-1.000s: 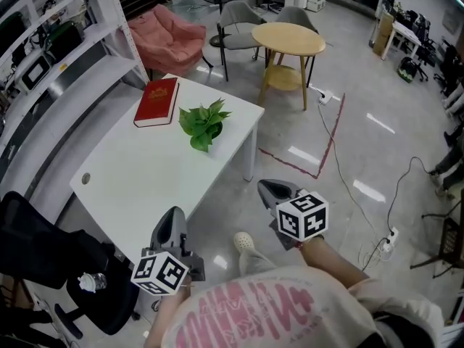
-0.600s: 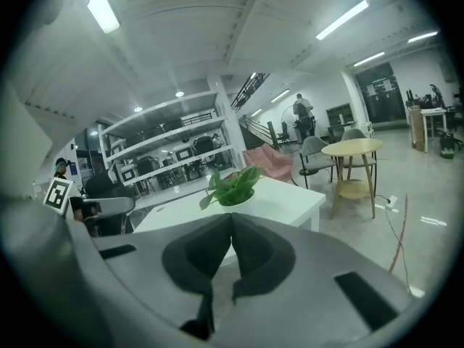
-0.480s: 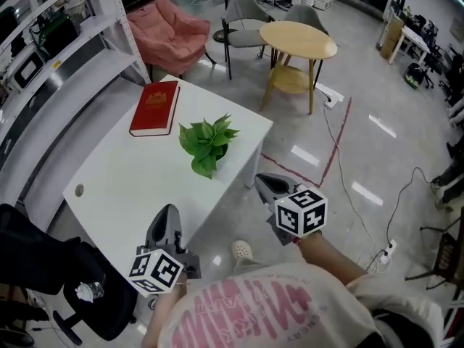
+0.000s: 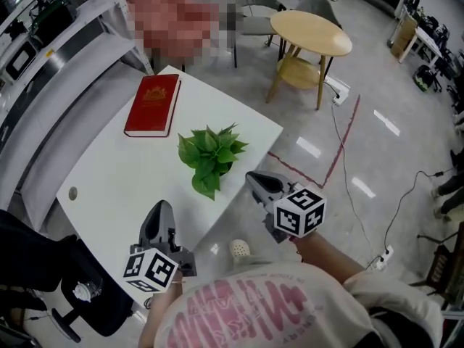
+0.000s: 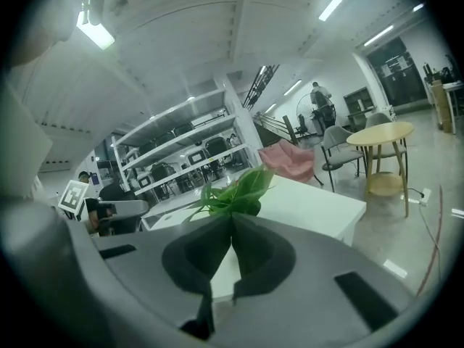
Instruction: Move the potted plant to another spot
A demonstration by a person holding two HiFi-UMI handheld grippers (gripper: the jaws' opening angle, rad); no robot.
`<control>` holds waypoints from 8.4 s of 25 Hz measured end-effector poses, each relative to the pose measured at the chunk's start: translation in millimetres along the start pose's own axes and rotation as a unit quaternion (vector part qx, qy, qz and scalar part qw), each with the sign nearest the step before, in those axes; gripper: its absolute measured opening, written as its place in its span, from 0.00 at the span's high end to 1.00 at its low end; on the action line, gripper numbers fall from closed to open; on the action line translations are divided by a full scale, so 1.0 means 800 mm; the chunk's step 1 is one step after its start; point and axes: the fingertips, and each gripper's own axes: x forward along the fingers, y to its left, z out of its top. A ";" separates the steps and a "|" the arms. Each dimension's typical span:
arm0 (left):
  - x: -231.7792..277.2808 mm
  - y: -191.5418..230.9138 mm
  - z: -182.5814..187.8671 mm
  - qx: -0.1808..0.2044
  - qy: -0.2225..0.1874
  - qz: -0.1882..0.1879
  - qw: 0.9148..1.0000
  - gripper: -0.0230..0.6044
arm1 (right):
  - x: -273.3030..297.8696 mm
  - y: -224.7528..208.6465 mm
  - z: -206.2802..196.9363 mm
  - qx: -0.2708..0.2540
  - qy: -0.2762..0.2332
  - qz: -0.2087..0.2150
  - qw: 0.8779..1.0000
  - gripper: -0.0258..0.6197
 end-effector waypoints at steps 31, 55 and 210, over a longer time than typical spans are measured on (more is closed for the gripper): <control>0.040 0.051 -0.097 -0.038 0.083 0.060 0.994 0.96 | 0.078 -0.054 -0.092 0.005 0.067 0.043 0.997 0.95; 0.031 0.062 -0.102 -0.046 0.099 0.079 0.991 0.96 | 0.126 -0.010 -0.071 -0.078 0.062 0.091 0.991 0.13; -0.508 0.328 0.082 -0.025 -0.161 0.135 0.977 0.96 | 0.186 0.612 -0.170 -0.178 -0.028 0.216 0.960 0.11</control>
